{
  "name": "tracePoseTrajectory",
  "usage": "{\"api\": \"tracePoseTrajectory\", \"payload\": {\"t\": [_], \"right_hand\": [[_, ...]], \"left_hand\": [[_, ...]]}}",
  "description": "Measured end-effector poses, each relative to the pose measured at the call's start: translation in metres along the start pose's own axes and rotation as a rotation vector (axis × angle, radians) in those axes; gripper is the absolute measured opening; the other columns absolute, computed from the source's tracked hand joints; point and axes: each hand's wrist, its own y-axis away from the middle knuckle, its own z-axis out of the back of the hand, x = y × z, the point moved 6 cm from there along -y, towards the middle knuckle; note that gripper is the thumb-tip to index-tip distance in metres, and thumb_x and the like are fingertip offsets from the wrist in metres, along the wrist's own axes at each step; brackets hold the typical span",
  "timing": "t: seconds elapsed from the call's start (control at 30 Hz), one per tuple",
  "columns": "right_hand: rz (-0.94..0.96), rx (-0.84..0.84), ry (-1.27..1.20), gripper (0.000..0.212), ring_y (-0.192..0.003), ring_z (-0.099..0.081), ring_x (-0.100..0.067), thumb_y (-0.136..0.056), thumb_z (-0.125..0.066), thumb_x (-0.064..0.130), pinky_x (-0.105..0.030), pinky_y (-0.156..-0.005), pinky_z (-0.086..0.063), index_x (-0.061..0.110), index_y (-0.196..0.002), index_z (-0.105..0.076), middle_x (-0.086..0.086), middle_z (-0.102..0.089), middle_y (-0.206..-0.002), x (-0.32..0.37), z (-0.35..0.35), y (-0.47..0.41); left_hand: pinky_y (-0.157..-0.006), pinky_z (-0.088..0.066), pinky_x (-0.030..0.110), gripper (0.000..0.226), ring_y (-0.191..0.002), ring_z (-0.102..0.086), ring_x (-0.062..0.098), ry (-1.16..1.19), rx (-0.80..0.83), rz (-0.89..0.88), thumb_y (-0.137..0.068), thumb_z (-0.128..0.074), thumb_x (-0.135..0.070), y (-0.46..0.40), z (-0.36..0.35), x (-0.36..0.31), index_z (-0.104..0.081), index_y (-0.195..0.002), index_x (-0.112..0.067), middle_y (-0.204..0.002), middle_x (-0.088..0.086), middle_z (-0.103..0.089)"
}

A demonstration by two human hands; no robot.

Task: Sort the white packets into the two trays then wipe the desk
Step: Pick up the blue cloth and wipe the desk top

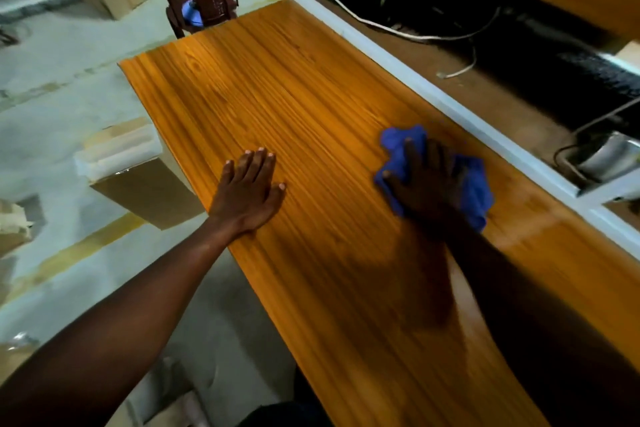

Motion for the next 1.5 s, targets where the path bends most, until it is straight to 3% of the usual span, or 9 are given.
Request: {"api": "tracePoseTrajectory", "payload": {"t": [0.2,0.3,0.43,0.57,0.67,0.93,1.03,1.3,1.5], "right_hand": [[0.447,-0.038,-0.124,0.086,-0.154,-0.017,-0.036,-0.084,-0.044,0.077,-0.067,-0.118,-0.013,0.034,-0.158,-0.029,-0.006,-0.023,-0.167,0.152,-0.014,0.185],[0.572,-0.016,-0.125,0.084,-0.155,-0.012,-0.034,-0.085,-0.043,0.079,-0.067,-0.118,-0.010,0.038,-0.157,-0.028,-0.001,-0.019,-0.168,0.148,-0.017,0.208],[0.236,-0.006,0.001,0.083,-0.148,-0.026,-0.037,-0.084,-0.035,0.082,-0.068,-0.116,-0.014,0.043,-0.156,-0.025,0.000,-0.024,-0.166,0.042,-0.010,0.121],[-0.140,0.067,-0.006,0.089,-0.152,-0.010,-0.036,-0.079,-0.012,0.090,-0.074,-0.114,-0.010,0.045,-0.156,-0.012,-0.002,-0.012,-0.168,-0.107,0.010,0.037],[-0.241,0.066,-0.053,0.092,-0.152,-0.009,-0.036,-0.077,-0.010,0.092,-0.075,-0.112,-0.010,0.042,-0.154,-0.011,-0.003,-0.009,-0.167,-0.140,0.017,0.027],[0.360,-0.038,-0.222,0.081,-0.150,-0.026,-0.035,-0.084,-0.046,0.075,-0.069,-0.117,-0.012,0.039,-0.155,-0.032,-0.004,-0.030,-0.164,0.053,0.001,0.307],[0.469,-0.005,-0.236,0.075,-0.148,-0.032,-0.035,-0.084,-0.051,0.072,-0.067,-0.117,-0.015,0.041,-0.151,-0.040,0.001,-0.034,-0.162,0.057,0.004,0.361],[-0.197,-0.027,-0.085,0.077,-0.149,-0.021,-0.040,-0.089,-0.027,0.076,-0.072,-0.114,-0.013,0.038,-0.155,-0.021,-0.010,-0.025,-0.163,-0.178,0.019,0.197],[-0.358,0.067,-0.085,0.078,-0.153,-0.006,-0.036,-0.090,-0.024,0.079,-0.071,-0.116,-0.007,0.042,-0.156,-0.011,-0.003,-0.010,-0.168,-0.263,0.031,0.166]], "left_hand": [[-0.122,0.001,0.050,0.077,-0.153,0.005,0.022,0.022,0.010,0.008,-0.094,-0.010,-0.064,0.003,0.005,-0.004,-0.003,-0.158,-0.024,-0.167,0.001,-0.002],[-0.122,0.001,0.050,0.078,-0.153,0.005,0.023,0.025,0.008,0.004,-0.092,-0.008,-0.065,0.006,0.005,-0.004,-0.003,-0.158,-0.025,-0.167,0.000,-0.001],[-0.122,0.004,0.050,0.076,-0.152,0.012,0.023,0.022,0.017,-0.031,-0.092,-0.005,-0.066,0.019,-0.002,-0.016,0.003,-0.158,-0.028,-0.167,-0.002,0.006],[-0.122,0.004,0.051,0.072,-0.152,0.012,0.025,0.016,0.018,-0.044,-0.095,-0.009,-0.062,0.039,-0.006,-0.045,0.003,-0.158,-0.028,-0.167,-0.001,0.007],[-0.122,0.001,0.052,0.073,-0.152,0.010,0.026,0.001,0.023,-0.039,-0.095,-0.008,-0.061,0.059,-0.008,-0.068,0.001,-0.158,-0.027,-0.167,0.000,0.004],[-0.121,-0.005,0.054,0.082,-0.153,-0.001,0.029,-0.016,0.010,0.029,-0.087,-0.005,-0.064,0.108,-0.016,-0.116,-0.008,-0.158,-0.023,-0.167,0.003,-0.004],[-0.120,-0.007,0.055,0.086,-0.153,-0.004,0.030,-0.012,0.001,0.032,-0.084,-0.004,-0.065,0.128,-0.023,-0.140,-0.010,-0.158,-0.021,-0.166,0.005,-0.008],[-0.122,0.005,0.052,0.083,-0.151,0.015,0.021,0.003,0.025,-0.023,-0.088,-0.001,-0.068,0.166,-0.041,-0.176,0.006,-0.157,-0.024,-0.166,0.000,0.011],[-0.122,0.004,0.052,0.076,-0.151,0.015,0.017,0.030,-0.018,-0.026,-0.093,-0.008,-0.067,0.162,-0.040,-0.173,0.004,-0.158,-0.028,-0.166,-0.003,0.010]]}}
